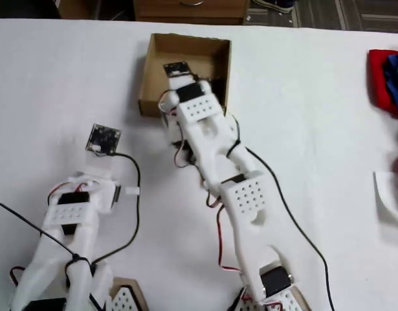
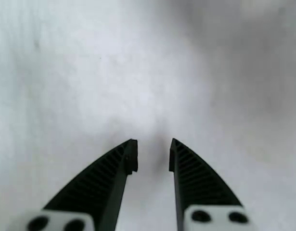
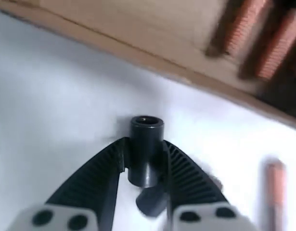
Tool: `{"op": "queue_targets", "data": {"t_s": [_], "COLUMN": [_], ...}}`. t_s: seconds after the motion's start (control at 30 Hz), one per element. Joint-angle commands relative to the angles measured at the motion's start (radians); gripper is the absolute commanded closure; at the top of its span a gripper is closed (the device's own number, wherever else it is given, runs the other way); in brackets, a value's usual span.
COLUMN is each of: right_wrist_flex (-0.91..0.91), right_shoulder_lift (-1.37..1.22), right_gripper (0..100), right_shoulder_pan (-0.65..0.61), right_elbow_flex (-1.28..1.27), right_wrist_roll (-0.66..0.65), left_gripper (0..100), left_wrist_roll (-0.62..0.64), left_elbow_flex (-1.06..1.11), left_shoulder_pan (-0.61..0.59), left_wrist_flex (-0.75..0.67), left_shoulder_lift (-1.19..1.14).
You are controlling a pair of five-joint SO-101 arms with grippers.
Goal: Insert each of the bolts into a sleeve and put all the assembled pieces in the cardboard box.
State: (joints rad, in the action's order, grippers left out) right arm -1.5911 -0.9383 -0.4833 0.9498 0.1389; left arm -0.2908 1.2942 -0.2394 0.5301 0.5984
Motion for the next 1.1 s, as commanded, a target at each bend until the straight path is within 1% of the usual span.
{"op": "queue_targets", "data": {"t_s": [0.0, 0.07, 0.13, 0.2, 0.23, 0.3, 0.4, 0.47, 0.53, 0.63, 0.7, 0.73, 0.77, 0.8, 0.9, 0.93, 0.97, 1.0, 1.07], "right_wrist_flex": [-0.14, -0.183, -0.182, -0.18, -0.18, -0.18, -0.176, -0.131, -0.044, 0.147, 0.251, 0.294, 0.334, 0.372, 0.456, 0.478, 0.499, 0.518, 0.552], "right_shoulder_lift": [0.196, 0.269, 0.369, 0.479, 0.535, 0.661, 0.855, 0.986, 1.116, 1.27, 1.328, 1.339, 1.339, 1.339, 1.333, 1.325, 1.314, 1.3, 1.267], "right_gripper": [97.6, 97.6, 97.6, 97.6, 97.6, 97.6, 97.6, 97.5, 97.5, 97.5, 97.5, 97.5, 97.5, 97.5, 97.5, 97.5, 97.5, 97.5, 97.5], "right_shoulder_pan": [0.073, 0.122, 0.182, 0.243, 0.275, 0.343, 0.42, 0.458, 0.504, 0.553, 0.561, 0.562, 0.564, 0.565, 0.562, 0.561, 0.561, 0.564, 0.565], "right_elbow_flex": [0.155, 0.164, 0.107, 0.014, -0.044, -0.193, -0.476, -0.655, -0.836, -1.114, -1.275, -1.336, -1.389, -1.435, -1.533, -1.553, -1.567, -1.579, -1.596], "right_wrist_roll": [-0.005, -0.031, -0.092, -0.118, -0.124, -0.126, -0.146, -0.173, -0.18, -0.18, -0.18, -0.18, -0.18, -0.18, -0.173, -0.173, -0.173, -0.173, -0.173], "left_gripper": [87, 87, 87, 87, 87, 87, 87, 87, 87, 87, 87, 87, 87, 87, 87, 87, 87, 87, 87], "left_wrist_roll": [0.006, 0.006, 0.008, 0.009, 0.021, 0.063, 0.147, 0.18, 0.178, 0.183, 0.184, 0.187, 0.215, 0.269, 0.519, 0.594, 0.638, 0.649, 0.634], "left_elbow_flex": [-0.005, -0.008, -0.036, -0.079, -0.117, -0.228, -0.427, -0.555, -0.67, -0.88, -1.07, -1.176, -1.294, -1.412, -1.761, -1.86, -1.929, -1.98, -2.052], "left_shoulder_pan": [-0.006, -0.006, -0.005, -0.002, 0.009, 0.049, 0.16, 0.239, 0.295, 0.347, 0.387, 0.411, 0.437, 0.466, 0.549, 0.571, 0.588, 0.598, 0.623], "left_wrist_flex": [-0.014, -0.017, -0.012, 0.02, 0.061, 0.192, 0.399, 0.483, 0.519, 0.583, 0.687, 0.763, 0.845, 0.931, 1.198, 1.263, 1.263, 1.257, 1.257], "left_shoulder_lift": [0.012, 0.012, 0.008, 0.009, 0.008, 0.005, -0.002, -0.046, -0.157, -0.42, -0.615, -0.704, -0.787, -0.864, -1.065, -1.122, -1.165, -1.195, -1.22]}}
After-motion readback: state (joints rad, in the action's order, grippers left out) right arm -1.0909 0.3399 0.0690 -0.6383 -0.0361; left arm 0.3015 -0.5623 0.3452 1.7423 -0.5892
